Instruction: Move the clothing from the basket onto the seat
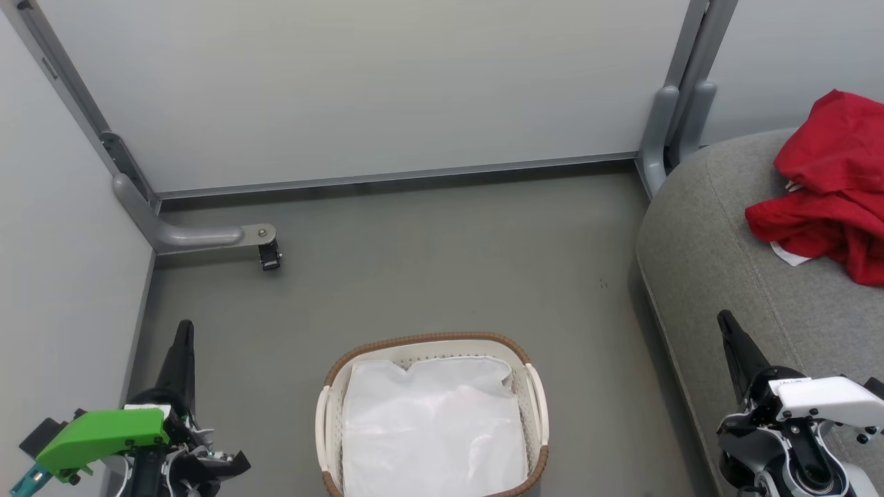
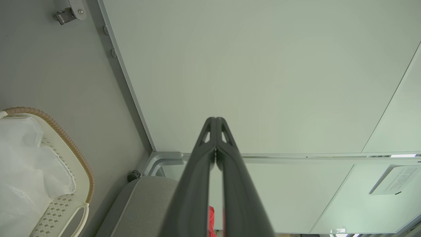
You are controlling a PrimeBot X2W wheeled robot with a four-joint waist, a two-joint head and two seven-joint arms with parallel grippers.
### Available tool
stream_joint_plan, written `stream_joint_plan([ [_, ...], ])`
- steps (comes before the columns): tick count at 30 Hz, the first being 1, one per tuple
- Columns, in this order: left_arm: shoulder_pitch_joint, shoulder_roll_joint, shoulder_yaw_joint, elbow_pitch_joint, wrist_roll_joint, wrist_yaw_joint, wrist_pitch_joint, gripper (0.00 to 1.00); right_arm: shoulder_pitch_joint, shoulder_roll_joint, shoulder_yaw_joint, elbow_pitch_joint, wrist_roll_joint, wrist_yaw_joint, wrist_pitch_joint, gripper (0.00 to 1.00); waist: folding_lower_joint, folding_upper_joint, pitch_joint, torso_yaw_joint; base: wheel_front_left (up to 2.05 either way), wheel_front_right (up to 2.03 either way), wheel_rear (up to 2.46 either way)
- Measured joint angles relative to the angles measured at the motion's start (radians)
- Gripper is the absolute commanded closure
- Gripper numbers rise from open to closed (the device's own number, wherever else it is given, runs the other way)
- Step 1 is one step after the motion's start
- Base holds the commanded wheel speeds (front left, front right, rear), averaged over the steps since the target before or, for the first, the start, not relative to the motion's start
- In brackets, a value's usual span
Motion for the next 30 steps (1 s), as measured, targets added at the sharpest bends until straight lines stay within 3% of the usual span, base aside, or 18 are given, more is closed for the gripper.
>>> stream_joint_plan([
  [30,0.0,0.0,0.0,0.0,0.0,0.0,0.0,1.0,0.0,0.005,-0.007,0.0,-0.003,0.0,0.007,1.0,0.0,0.0,0.0,0.0,0.0,0.0,0.0],
])
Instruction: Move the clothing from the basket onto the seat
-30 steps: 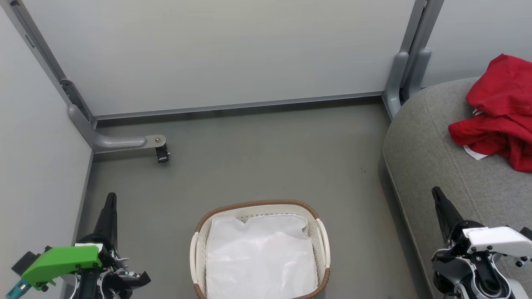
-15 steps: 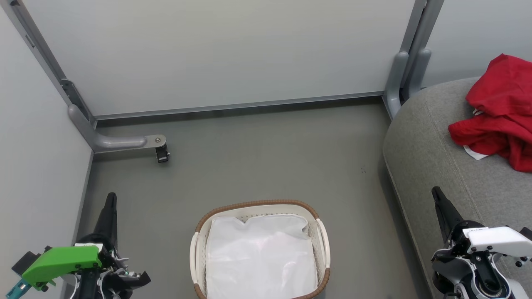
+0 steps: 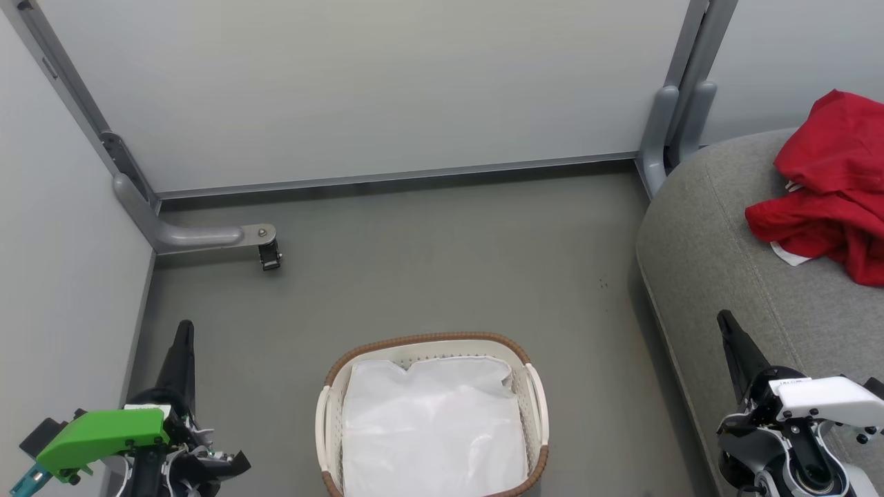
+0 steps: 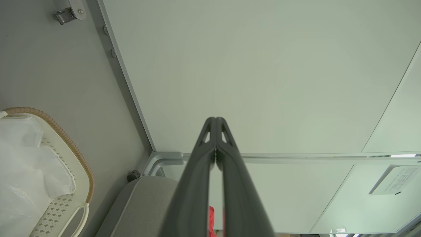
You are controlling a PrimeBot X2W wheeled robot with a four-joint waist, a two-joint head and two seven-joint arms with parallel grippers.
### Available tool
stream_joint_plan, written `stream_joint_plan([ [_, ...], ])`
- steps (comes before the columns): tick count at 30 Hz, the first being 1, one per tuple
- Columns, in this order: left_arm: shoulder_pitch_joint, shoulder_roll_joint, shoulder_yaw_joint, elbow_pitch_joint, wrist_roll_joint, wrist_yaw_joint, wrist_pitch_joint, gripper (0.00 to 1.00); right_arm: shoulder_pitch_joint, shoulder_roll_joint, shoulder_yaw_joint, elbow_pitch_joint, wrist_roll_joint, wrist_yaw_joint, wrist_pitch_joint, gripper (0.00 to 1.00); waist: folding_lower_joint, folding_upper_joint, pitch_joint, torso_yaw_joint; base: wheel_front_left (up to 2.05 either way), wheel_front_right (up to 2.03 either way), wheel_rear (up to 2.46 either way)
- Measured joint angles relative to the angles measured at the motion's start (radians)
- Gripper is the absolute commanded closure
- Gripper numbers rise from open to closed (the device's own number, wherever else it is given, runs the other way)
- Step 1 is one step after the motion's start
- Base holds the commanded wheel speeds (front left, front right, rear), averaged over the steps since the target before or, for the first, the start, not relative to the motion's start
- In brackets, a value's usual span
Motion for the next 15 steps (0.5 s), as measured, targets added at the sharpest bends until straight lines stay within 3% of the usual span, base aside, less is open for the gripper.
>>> stream_joint_plan([
  [15,0.0,0.0,0.0,0.0,0.0,0.0,0.0,1.0,0.0,0.002,-0.003,0.0,-0.002,0.0,0.001,1.0,0.0,0.0,0.0,0.0,0.0,0.0,0.0],
])
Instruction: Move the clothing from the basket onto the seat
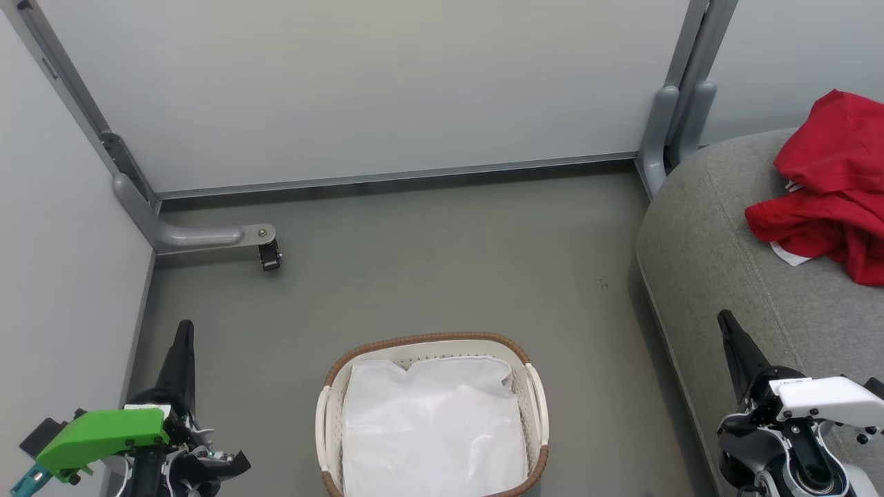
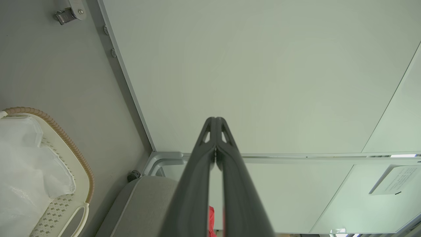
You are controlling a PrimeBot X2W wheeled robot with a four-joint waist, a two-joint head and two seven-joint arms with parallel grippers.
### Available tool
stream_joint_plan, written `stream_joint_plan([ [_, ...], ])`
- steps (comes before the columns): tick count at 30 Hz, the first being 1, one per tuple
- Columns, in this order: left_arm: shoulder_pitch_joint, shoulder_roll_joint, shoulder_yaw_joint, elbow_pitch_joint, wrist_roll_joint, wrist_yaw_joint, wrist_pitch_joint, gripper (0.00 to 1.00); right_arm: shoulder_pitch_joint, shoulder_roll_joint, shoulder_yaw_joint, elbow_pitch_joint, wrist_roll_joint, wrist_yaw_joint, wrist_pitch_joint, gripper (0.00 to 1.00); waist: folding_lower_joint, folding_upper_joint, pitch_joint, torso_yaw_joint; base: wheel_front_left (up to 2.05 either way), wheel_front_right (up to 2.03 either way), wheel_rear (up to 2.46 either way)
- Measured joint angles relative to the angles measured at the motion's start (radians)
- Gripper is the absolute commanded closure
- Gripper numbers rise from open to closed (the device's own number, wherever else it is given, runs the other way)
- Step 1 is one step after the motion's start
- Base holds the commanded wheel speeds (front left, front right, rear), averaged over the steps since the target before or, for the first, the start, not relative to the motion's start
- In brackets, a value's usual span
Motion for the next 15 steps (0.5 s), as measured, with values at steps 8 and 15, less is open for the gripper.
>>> stream_joint_plan([
  [8,0.0,0.0,0.0,0.0,0.0,0.0,0.0,1.0,0.0,0.001,-0.001,0.0,-0.002,0.0,0.001,1.0,0.0,0.0,0.0,0.0,0.0,0.0,0.0],
  [15,0.0,0.0,0.0,0.0,0.0,0.0,0.0,1.0,0.0,0.002,-0.002,0.0,-0.004,0.0,0.002,1.0,0.0,0.0,0.0,0.0,0.0,0.0,0.0],
])
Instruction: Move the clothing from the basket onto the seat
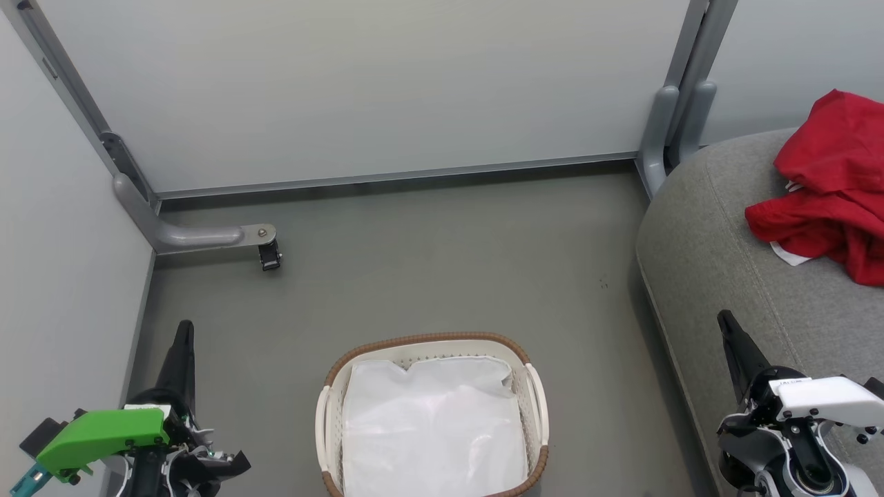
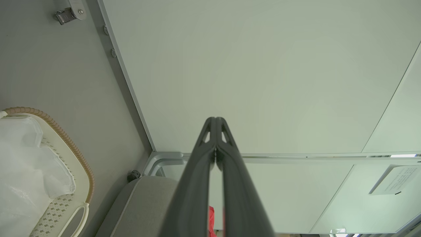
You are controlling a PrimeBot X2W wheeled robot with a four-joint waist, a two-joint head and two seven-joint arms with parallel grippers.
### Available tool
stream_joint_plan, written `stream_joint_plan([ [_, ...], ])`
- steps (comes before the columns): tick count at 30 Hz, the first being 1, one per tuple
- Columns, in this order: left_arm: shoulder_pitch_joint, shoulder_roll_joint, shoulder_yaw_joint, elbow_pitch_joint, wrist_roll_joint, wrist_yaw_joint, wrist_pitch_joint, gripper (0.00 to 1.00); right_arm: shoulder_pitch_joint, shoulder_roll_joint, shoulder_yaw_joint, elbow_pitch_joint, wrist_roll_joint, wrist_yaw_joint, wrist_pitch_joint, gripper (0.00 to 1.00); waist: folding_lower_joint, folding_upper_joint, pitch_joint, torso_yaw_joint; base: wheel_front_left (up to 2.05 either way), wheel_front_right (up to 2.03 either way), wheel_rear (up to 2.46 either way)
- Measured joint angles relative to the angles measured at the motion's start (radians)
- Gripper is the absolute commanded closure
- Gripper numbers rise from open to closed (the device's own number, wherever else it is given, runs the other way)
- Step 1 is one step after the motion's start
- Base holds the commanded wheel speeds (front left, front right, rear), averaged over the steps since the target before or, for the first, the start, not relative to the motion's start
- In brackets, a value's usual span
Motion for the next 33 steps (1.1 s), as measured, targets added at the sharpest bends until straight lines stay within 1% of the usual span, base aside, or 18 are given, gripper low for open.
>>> stream_joint_plan([
  [33,0.0,0.0,0.0,0.0,0.0,0.0,0.0,1.0,0.0,0.002,-0.003,0.0,-0.001,0.0,0.001,1.0,0.0,0.0,0.0,0.0,0.0,0.0,0.0],
])
